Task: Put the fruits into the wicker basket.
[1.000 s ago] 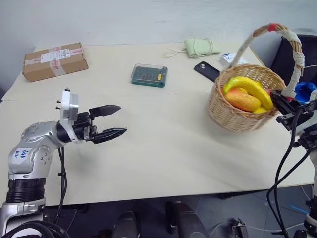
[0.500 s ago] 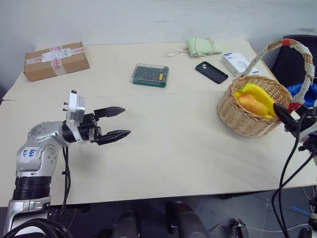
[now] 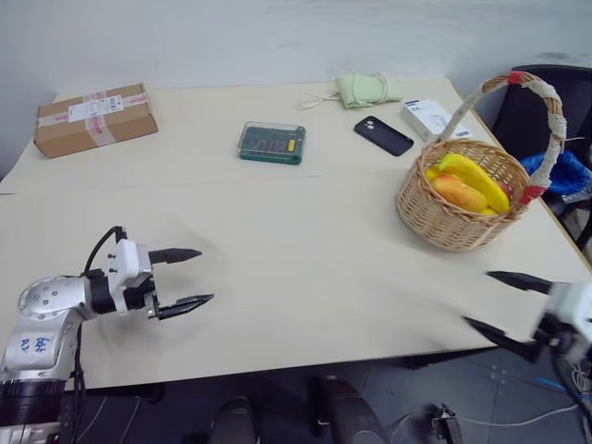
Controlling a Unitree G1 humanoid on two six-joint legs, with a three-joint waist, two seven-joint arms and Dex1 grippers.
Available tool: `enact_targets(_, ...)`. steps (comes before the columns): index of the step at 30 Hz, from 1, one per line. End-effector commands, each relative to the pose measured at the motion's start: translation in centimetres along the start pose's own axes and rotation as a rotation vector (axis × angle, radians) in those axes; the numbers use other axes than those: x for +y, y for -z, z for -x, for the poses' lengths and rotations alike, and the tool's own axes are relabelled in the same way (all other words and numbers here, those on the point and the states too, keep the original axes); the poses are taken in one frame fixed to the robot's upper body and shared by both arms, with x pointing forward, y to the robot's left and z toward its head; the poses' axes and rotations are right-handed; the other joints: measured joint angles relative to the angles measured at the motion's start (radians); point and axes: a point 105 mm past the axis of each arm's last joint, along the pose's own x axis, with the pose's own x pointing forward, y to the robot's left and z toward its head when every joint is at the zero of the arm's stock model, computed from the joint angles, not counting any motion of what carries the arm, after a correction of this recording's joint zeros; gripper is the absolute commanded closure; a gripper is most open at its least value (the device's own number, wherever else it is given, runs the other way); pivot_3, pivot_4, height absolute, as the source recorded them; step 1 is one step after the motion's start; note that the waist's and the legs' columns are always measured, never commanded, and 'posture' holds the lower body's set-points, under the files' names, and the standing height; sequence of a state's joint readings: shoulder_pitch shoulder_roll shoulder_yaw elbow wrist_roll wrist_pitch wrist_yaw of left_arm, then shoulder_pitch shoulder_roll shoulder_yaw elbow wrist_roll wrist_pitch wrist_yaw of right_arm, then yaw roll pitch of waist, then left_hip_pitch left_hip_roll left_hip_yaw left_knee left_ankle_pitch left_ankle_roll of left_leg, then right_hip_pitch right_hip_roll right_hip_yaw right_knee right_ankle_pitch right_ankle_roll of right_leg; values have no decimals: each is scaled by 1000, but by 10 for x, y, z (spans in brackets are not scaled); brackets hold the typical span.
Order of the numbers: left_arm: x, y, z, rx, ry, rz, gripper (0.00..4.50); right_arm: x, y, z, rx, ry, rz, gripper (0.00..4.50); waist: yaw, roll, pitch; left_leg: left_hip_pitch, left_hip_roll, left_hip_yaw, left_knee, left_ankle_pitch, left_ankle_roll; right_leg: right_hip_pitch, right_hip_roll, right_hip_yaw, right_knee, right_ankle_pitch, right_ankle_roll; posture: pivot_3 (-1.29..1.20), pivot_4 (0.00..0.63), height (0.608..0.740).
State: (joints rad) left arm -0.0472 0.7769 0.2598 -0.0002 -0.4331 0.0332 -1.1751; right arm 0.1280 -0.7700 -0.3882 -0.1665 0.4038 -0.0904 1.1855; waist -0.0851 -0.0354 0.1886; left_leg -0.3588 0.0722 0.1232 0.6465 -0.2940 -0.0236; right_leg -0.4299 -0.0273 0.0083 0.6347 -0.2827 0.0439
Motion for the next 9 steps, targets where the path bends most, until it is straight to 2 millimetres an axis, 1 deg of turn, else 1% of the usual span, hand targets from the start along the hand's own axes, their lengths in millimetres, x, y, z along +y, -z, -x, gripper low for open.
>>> enact_targets(1,-5,-3,8,17,-46,-36,0,-6,-14,-42,-114,-66,48,29,1,0,0,1,0,0,-1,0,0,0,0,0,0,0,-1,0,150,740)
enact_targets(3,-12,2,8,36,-53,-37,0,-9,-14,-69,-160,-103,48,29,4,0,0,1,0,-1,-1,-1,-1,0,0,0,1,-1,-2,0,150,740)
enact_targets(5,-16,4,8,43,-67,-36,0,-11,-14,-88,-199,-116,41,29,12,0,0,1,1,-2,-2,-2,-2,0,1,-1,2,-1,-3,0,150,740)
enact_targets(7,-18,4,7,40,-80,-41,0,-12,-10,-100,-209,-130,40,29,30,0,0,0,1,-3,-2,-4,-3,-1,1,-2,3,-3,-4,0,150,740)
enact_targets(9,-24,4,8,28,-57,-10,0,-12,-7,-107,-219,-126,27,29,38,0,0,-2,1,-3,-1,-5,-2,-2,0,-3,3,-4,-4,0,150,740)
